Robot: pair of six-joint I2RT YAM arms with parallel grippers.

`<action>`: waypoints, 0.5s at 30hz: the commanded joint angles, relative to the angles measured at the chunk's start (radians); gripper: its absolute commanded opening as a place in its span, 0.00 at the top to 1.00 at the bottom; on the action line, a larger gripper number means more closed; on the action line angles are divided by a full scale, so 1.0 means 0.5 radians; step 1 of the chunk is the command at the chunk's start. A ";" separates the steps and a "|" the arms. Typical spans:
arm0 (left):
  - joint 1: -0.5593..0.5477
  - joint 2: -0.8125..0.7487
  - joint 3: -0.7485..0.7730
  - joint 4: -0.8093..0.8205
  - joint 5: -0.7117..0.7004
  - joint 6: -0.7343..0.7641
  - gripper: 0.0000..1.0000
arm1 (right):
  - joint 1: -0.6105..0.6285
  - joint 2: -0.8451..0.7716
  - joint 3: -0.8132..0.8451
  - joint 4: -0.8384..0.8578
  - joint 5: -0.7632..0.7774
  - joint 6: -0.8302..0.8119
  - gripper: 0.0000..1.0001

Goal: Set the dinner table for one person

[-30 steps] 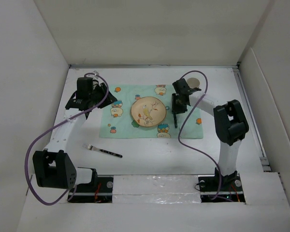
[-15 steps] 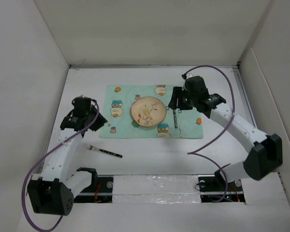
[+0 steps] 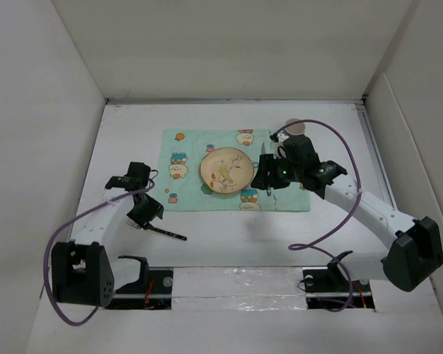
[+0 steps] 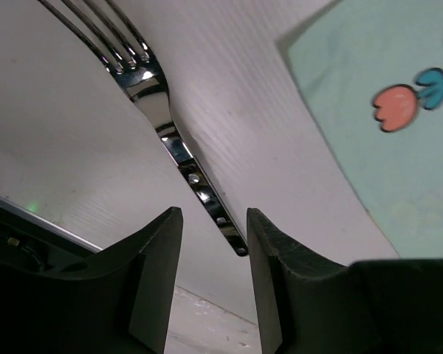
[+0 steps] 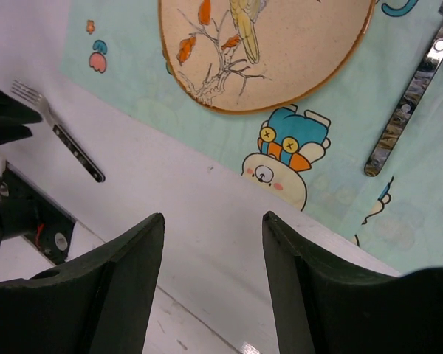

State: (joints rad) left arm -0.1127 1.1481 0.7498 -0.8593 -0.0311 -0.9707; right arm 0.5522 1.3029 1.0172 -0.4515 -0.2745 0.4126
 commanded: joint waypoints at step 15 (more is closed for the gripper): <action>-0.431 0.391 0.087 -0.223 -0.327 -0.651 0.63 | -0.144 -0.115 0.125 0.023 -0.065 -0.040 0.39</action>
State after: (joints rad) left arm -0.3271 1.3823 0.7673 -0.9092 -0.1329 -1.1893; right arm 0.5003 1.2797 1.0328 -0.4446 -0.2901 0.4072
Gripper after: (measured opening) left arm 0.367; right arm 0.609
